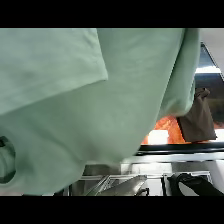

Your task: Fold the shirts.

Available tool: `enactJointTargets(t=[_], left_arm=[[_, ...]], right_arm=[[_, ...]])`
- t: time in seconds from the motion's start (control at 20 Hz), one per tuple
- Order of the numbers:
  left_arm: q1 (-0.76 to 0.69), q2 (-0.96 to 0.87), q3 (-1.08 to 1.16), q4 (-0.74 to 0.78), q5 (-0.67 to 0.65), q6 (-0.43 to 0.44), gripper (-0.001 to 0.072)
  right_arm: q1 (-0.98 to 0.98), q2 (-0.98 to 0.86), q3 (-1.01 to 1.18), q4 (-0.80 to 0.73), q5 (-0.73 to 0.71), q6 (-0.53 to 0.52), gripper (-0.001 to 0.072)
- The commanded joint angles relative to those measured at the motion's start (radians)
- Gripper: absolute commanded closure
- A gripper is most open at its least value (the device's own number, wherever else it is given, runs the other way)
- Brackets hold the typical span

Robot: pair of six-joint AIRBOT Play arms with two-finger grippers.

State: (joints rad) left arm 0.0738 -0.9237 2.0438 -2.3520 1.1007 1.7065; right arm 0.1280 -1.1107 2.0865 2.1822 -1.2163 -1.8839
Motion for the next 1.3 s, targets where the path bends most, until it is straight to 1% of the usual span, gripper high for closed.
enactJointTargets(t=[0.0, 0.2, 0.35, 0.55, 0.7, 0.75, 0.8, 0.85, 0.9, 0.95, 1.1, 1.2, 1.25], left_arm=[[0.013, -0.117, -0.161, 0.003, 0.015, 0.027, 0.0695], [0.013, -0.359, -0.315, 0.003, -0.138, 0.129, 0.0696], [-0.004, -0.612, -0.305, 0.004, -0.185, 0.167, 0.0695], [-0.054, -0.944, -0.179, 0.004, -0.156, 0.170, 0.0695], [-0.078, -1.076, -0.072, 0.004, -0.119, 0.171, 0.0695], [-0.084, -1.103, -0.034, 0.004, -0.084, 0.169, 0.0694], [-0.084, -1.115, -0.005, 0.004, -0.044, 0.167, 0.0619], [-0.078, -1.111, 0.011, 0.003, -0.007, 0.166, 0.0260], [-0.065, -1.094, 0.013, 0.004, 0.021, 0.146, 0.0008], [-0.042, -1.071, 0.013, 0.004, 0.052, 0.119, 0.0009], [0.081, -0.973, -0.003, 0.005, 0.196, 0.068, 0.0010], [0.175, -0.890, -0.097, 0.005, 0.301, 0.047, 0.0011], [0.212, -0.852, -0.165, 0.008, 0.347, 0.047, 0.0041]], right_arm=[[-0.001, -0.117, -0.082, -0.024, 0.066, -0.005, 0.0694], [0.000, -0.409, -0.109, -0.024, 0.172, -0.016, 0.0694], [0.000, -0.655, -0.109, 0.027, 0.248, -0.010, 0.0694], [0.000, -0.895, -0.108, 0.217, 0.293, -0.005, 0.0694], [-0.002, -0.945, -0.108, 0.229, 0.277, -0.004, 0.0693], [-0.005, -0.939, -0.108, 0.226, 0.265, -0.004, 0.0691], [-0.016, -0.926, -0.106, 0.224, 0.239, -0.003, 0.0649], [-0.033, -0.905, -0.103, 0.218, 0.196, 0.004, 0.0479], [-0.058, -0.878, -0.103, 0.218, 0.140, 0.010, 0.0367], [-0.094, -0.842, -0.103, 0.208, 0.066, 0.022, 0.0327], [-0.216, -0.734, -0.105, 0.117, -0.147, 0.084, 0.0327], [-0.280, -0.684, -0.133, 0.042, -0.288, 0.119, 0.0327], [-0.300, -0.656, -0.182, 0.016, -0.336, 0.124, 0.0328]])
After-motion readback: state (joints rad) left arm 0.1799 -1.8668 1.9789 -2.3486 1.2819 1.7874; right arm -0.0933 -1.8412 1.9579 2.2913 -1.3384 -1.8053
